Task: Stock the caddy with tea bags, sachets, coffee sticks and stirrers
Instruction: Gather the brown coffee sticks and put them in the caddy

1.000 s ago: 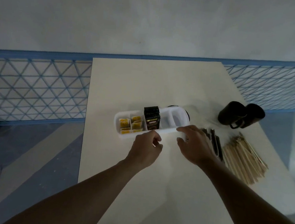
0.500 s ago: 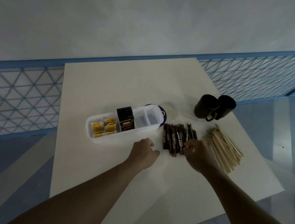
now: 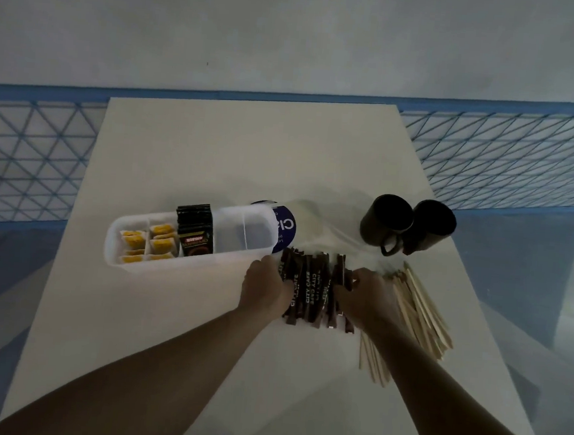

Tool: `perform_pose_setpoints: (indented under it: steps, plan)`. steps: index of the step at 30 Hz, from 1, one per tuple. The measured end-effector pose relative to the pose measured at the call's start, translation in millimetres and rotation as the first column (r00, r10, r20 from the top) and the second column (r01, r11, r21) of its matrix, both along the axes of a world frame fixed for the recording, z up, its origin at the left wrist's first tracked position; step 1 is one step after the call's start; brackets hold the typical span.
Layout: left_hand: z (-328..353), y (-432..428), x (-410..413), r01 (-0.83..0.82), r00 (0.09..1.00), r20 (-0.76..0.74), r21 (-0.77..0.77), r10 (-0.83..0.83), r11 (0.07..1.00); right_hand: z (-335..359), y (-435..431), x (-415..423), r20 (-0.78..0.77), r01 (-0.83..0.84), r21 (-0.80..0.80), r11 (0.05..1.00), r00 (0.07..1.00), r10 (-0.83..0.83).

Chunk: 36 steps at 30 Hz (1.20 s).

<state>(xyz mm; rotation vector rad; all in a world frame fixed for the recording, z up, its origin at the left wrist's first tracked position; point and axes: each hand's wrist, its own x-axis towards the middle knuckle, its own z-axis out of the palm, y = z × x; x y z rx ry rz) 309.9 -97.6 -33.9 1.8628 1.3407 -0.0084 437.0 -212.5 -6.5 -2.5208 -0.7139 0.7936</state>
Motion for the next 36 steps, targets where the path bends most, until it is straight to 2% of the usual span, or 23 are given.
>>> perform_pose_setpoints:
  steps: [9, 19, 30, 36]
  plan:
    - [-11.1, -2.6, 9.3, -0.05, 0.999, -0.005, 0.073, 0.051, 0.996, -16.1, 10.7, 7.8, -0.004, -0.013, -0.059, 0.998, 1.0, 0.013]
    - [-12.7, 5.5, 11.5, 0.113, 0.978, -0.182, 0.077, -0.097, 0.991, -22.7, 17.4, 0.6, -0.075, 0.055, -0.061, 0.997, 0.995, -0.059]
    - [-13.1, 6.9, 0.0, 0.254, 0.95, -0.215, 0.106, -0.227, 0.961, -27.0, 20.6, -7.7, 0.01, 0.001, -0.127, 0.992, 1.0, 0.0]
    - [-5.5, 1.6, -0.9, 0.243, 0.948, -0.235, 0.091, -0.216, 0.966, -27.4, 16.9, -7.8, 0.014, -0.024, -0.123, 0.992, 1.0, 0.026]
